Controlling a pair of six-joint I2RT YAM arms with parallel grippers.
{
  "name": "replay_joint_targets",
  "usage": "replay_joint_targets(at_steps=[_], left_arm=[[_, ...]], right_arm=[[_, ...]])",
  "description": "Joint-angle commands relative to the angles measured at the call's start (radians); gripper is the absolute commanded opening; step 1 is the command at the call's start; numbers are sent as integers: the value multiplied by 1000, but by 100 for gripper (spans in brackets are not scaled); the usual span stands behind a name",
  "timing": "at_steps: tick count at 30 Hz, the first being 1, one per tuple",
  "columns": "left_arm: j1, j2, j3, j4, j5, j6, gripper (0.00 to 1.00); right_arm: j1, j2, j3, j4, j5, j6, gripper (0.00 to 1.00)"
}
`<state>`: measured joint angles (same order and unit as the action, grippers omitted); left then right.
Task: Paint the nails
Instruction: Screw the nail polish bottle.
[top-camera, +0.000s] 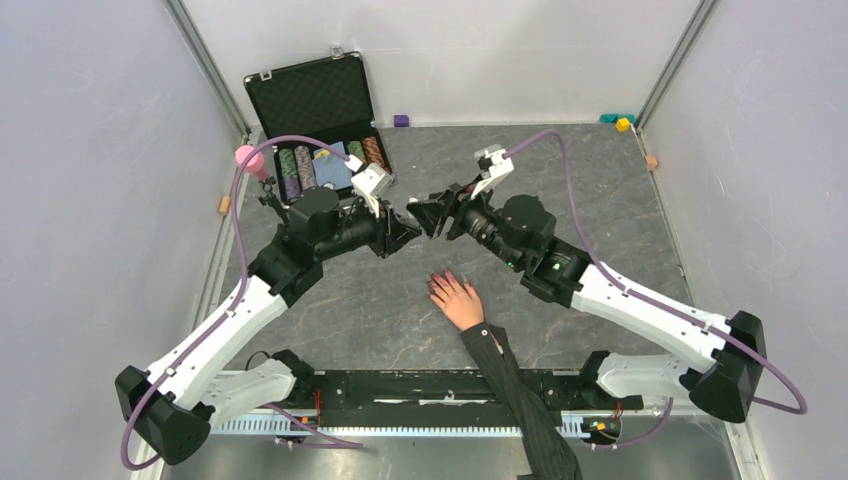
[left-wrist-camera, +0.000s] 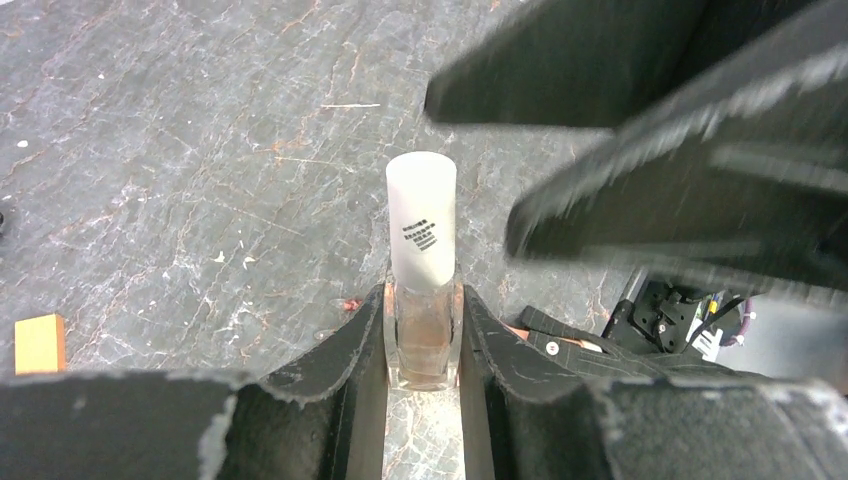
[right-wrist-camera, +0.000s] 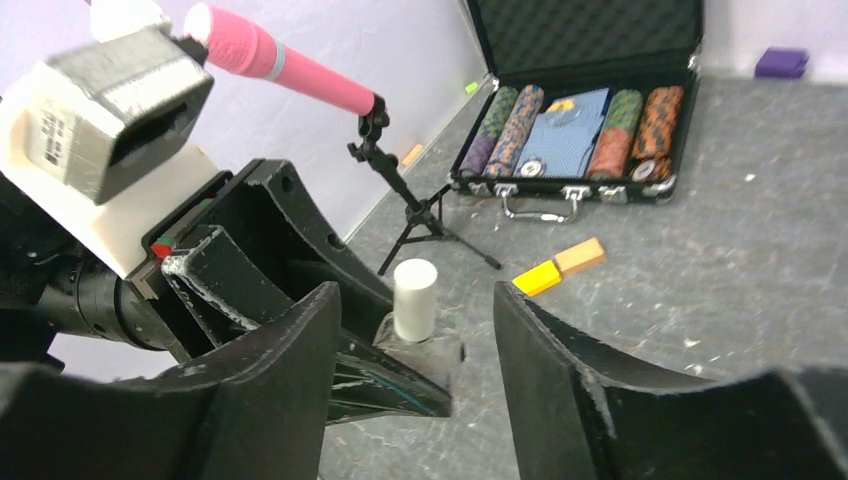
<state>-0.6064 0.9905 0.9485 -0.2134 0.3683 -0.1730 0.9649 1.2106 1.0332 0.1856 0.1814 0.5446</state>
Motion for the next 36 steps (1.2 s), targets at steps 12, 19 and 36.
replay_joint_targets(at_steps=[12, 19, 36], left_arm=[[2, -6, 29, 206, 322, -80, 2], [1, -17, -30, 511, 613, -272, 2], [1, -4, -39, 575, 675, -328, 2]], right_arm=[[-311, -215, -71, 227, -646, -178, 75], [-351, -214, -159, 548, -941, -21, 76], [-339, -35, -123, 875, -1062, 243, 72]])
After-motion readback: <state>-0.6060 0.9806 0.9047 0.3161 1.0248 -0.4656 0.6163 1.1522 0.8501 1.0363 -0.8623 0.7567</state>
